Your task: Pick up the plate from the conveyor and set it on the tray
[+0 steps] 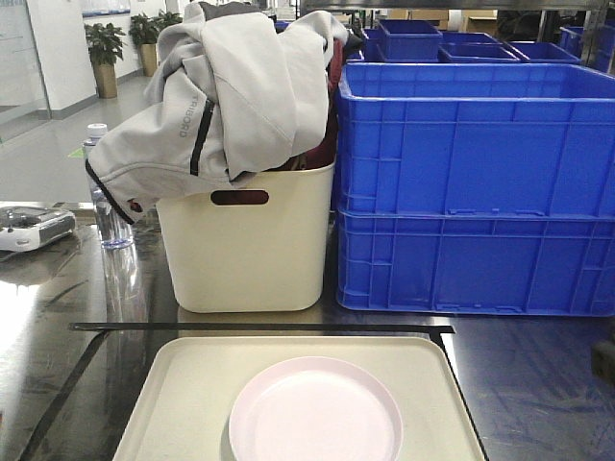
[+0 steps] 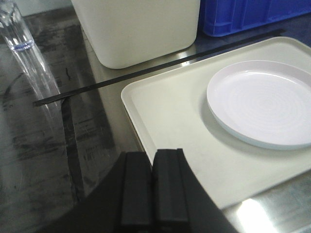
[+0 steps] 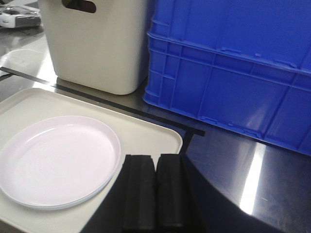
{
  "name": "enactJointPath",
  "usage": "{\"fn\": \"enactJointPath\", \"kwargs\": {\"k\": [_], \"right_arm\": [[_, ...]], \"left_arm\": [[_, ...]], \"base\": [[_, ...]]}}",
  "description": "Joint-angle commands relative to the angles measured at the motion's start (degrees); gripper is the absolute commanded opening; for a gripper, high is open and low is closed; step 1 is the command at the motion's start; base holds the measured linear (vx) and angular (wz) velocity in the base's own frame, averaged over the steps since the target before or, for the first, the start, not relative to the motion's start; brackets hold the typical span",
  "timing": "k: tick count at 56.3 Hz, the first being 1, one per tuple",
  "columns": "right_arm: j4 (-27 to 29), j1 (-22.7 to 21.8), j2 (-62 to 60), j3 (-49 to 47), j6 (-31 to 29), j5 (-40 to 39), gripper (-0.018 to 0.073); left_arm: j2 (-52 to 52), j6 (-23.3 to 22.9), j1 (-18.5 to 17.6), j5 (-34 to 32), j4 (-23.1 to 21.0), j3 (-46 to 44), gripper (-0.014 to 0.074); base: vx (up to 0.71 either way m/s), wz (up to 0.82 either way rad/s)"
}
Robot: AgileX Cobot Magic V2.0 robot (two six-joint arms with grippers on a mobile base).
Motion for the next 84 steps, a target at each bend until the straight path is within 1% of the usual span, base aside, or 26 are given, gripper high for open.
{"fn": "enactJointPath", "kwargs": {"k": [1, 5, 12, 17, 39, 41, 44, 49, 51, 53, 59, 63, 69, 72, 84], "right_arm": [[-0.83, -0.27, -2.09, 2.78, 1.03, -10.82, -0.0009], [-0.78, -0.27, -3.11, 4.78, 1.22, -13.05, -0.0009], [-0.64, -0.27, -3.11, 5.11, 1.5, -12.34, -0.0009], [-0.64, -0.27, -3.11, 5.11, 1.5, -12.29, -0.0009], [-0.64, -0.27, -3.11, 5.11, 1.5, -12.29, -0.0009], [-0.64, -0.27, -3.11, 5.11, 1.5, -12.29, -0.0009], [-0.64, -0.27, -3.11, 5.11, 1.5, -12.29, -0.0009], [-0.64, -0.27, -3.11, 5.11, 1.5, -12.29, -0.0009], [-0.76, -0.27, -3.11, 5.11, 1.5, -12.29, -0.0009], [-0.76, -0.27, -3.11, 5.11, 1.5, -12.29, -0.0009], [-0.76, -0.27, -3.11, 5.11, 1.5, -12.29, -0.0009], [-0.76, -0.27, -3.11, 5.11, 1.5, -12.29, -0.0009], [-0.82, -0.27, -3.11, 5.11, 1.5, -12.29, -0.0009], [-0.81, -0.27, -3.11, 5.11, 1.5, -12.22, -0.0009], [-0.81, -0.27, -3.11, 5.11, 1.5, -11.9, -0.0009]], "left_arm": [[-3.99, -0.56, -0.28, -7.24, 0.08, 2.72, 0.0], [-6.55, -0.56, -0.28, -7.74, 0.08, 4.75, 0.0], [-8.33, -0.88, -0.28, -5.31, 0.02, 5.23, 0.0], [-8.32, -0.88, -0.28, -4.47, 0.02, 5.23, 0.0], [-8.32, -0.88, -0.28, -4.68, 0.02, 5.23, 0.0001], [-8.42, -0.88, -0.28, -5.55, 0.19, 5.6, 0.0001], [-9.76, -0.88, 0.13, -8.22, 1.64, 7.23, 0.0001], [-14.73, -2.15, 3.0, -14.39, 1.09, 12.16, 0.0002], [-17.48, -3.1, 4.63, -17.07, 1.09, 15.6, 0.0004], [-20.31, -3.1, 6.25, -19.19, 1.09, 18.21, 0.0004], [-27.82, -3.1, 10.08, -21.96, 1.09, 27.44, 0.0004], [-31.63, -3.1, 11.58, -25.07, 1.09, 33.3, 0.0004], [-36.46, -3.1, 12.47, -33.08, 1.09, 40.45, 0.0004], [-37.82, -3.05, 12.4, -29.81, 1.09, 39.65, 0.0004], [-37.61, -3.05, 12.4, -29.59, 1.09, 39.49, 0.0004]], "base": [[0.0, 0.0], [0.0, 0.0], [0.0, 0.0], [0.0, 0.0], [0.0, 0.0], [0.0, 0.0], [0.0, 0.0], [0.0, 0.0], [0.0, 0.0], [0.0, 0.0], [0.0, 0.0], [0.0, 0.0], [0.0, 0.0], [0.0, 0.0], [0.0, 0.0]]}}
